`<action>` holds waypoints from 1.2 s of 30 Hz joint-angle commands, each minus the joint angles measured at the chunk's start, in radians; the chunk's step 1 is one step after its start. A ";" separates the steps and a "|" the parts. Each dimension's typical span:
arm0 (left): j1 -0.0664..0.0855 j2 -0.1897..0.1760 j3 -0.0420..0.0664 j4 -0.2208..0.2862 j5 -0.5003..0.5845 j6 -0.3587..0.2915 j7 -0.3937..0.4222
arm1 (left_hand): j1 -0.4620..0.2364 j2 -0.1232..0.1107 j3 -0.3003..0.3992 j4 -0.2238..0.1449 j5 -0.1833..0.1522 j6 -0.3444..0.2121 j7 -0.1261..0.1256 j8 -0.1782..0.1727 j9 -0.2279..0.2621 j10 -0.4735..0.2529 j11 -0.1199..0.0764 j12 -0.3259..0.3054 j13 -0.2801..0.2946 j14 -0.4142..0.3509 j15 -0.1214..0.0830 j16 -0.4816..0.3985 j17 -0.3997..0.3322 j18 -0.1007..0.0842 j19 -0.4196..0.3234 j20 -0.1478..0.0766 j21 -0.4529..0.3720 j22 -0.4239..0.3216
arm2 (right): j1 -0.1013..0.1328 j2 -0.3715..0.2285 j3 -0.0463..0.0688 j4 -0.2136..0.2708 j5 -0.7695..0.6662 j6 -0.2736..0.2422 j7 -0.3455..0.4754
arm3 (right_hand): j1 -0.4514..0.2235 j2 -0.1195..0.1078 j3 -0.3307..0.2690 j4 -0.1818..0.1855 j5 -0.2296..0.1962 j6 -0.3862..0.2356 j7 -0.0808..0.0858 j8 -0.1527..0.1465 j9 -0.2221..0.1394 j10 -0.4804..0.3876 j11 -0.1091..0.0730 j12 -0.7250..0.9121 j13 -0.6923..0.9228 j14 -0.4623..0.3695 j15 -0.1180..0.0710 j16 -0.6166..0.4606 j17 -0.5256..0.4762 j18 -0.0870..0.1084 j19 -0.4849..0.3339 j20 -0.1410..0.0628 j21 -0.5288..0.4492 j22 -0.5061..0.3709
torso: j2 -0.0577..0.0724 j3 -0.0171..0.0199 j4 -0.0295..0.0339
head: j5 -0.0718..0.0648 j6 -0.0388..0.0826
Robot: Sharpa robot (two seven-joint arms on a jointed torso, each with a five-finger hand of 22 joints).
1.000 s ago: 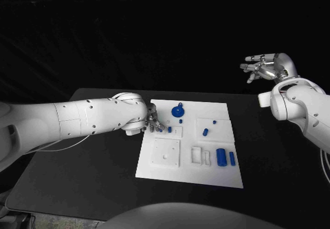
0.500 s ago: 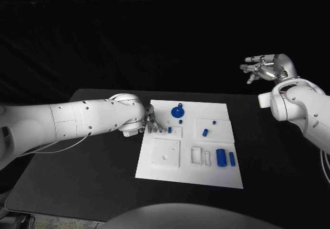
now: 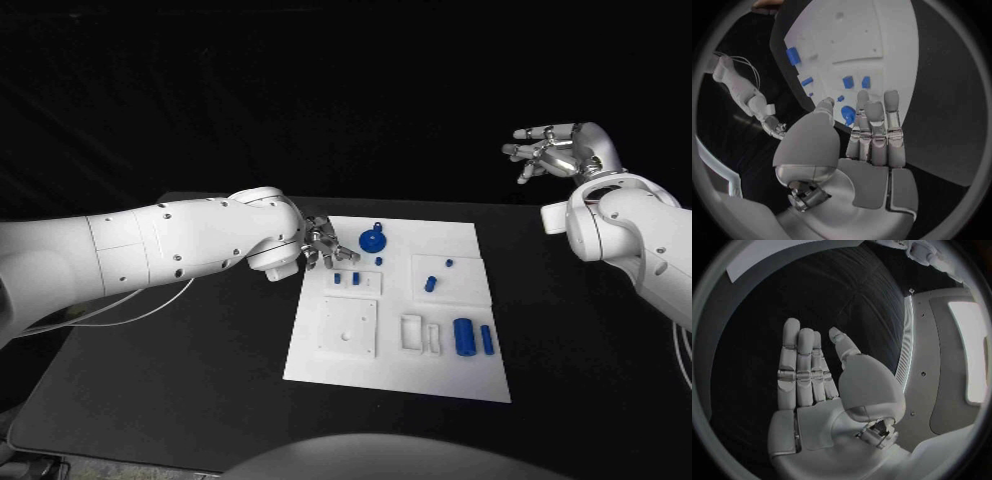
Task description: Assemble the parts on the task board
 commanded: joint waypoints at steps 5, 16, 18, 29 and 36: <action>0.004 0.023 0.002 -0.032 0.083 -0.177 0.298 | 0.156 0.046 0.023 -0.106 -0.024 -0.060 0.039 0.010 -0.174 -0.102 0.043 -0.091 -0.143 -0.077 0.034 -0.016 -0.082 0.016 -0.028 0.034 -0.063 -0.016 | -0.001 0.000 0.000 -0.001 0.004 0.008 0.002 | -0.007 -0.001 0.000 0.008 0.004 0.022 -0.005 0.001 0.000 0.015 0.005 -0.047 -0.032 -0.005 0.004 -0.004 0.001 0.021 0.025 0.008 0.003 -0.006 | 0.000 0.0012 0.0001 | -0.004 0.003; -0.003 0.128 -0.058 -0.163 -0.222 -0.196 0.529 | 0.301 0.050 0.115 -0.297 -0.287 0.049 0.013 -0.067 -0.300 -0.102 0.056 -0.312 -0.164 -0.061 0.033 -0.118 -0.218 0.036 -0.017 0.041 -0.123 -0.027 | -0.001 0.002 0.000 0.002 0.006 0.013 0.003 | -0.012 0.000 0.007 0.004 0.006 0.033 -0.006 0.001 0.000 0.018 0.006 -0.073 -0.056 -0.005 0.006 -0.004 0.002 0.022 0.025 0.009 0.005 -0.008 | 0.004 0.0007 -0.0036 | -0.016 0.017; -0.006 0.145 -0.064 -0.184 -0.281 -0.189 0.548 | 0.299 0.043 0.119 -0.308 -0.278 0.049 0.011 -0.068 -0.300 -0.107 0.058 -0.315 -0.164 -0.057 0.031 -0.119 -0.222 0.032 -0.014 0.037 -0.128 -0.026 | -0.001 0.003 0.000 0.004 0.006 0.014 0.003 | -0.010 -0.001 0.009 0.001 0.005 0.034 -0.006 0.002 0.000 0.018 0.006 -0.076 -0.058 -0.005 0.005 -0.003 0.002 0.022 0.026 0.008 0.005 -0.007 | 0.003 0.0008 -0.0035 | -0.018 0.018; -0.017 0.221 -0.071 -0.287 -0.496 -0.147 0.609 | 0.270 0.003 0.191 -0.362 -0.217 0.023 -0.012 -0.071 -0.300 -0.150 0.045 -0.319 -0.165 0.046 -0.002 -0.060 -0.212 0.034 0.056 0.007 -0.070 0.050 | -0.001 0.004 0.000 0.008 0.006 0.020 0.008 | -0.006 -0.008 0.035 -0.023 0.014 0.034 -0.005 0.002 0.000 0.022 0.007 -0.087 -0.074 -0.012 0.006 -0.006 0.002 0.022 0.017 0.009 0.007 -0.002 | 0.004 0.0008 -0.0030 | -0.016 0.027; -0.031 0.249 -0.071 -0.308 -0.566 -0.093 0.610 | 0.261 -0.010 0.226 -0.386 -0.154 0.007 -0.013 -0.071 -0.300 -0.200 0.048 -0.319 -0.165 0.082 -0.004 -0.018 -0.199 0.044 0.075 0.005 -0.039 0.062 | -0.001 0.007 0.000 0.012 0.006 0.019 0.008 | -0.008 -0.010 0.041 -0.023 0.027 0.031 -0.004 0.002 0.000 0.021 0.008 -0.092 -0.078 -0.012 0.007 -0.006 0.002 0.023 0.017 0.009 0.008 0.000 | 0.006 -0.0007 -0.0042 | -0.017 0.027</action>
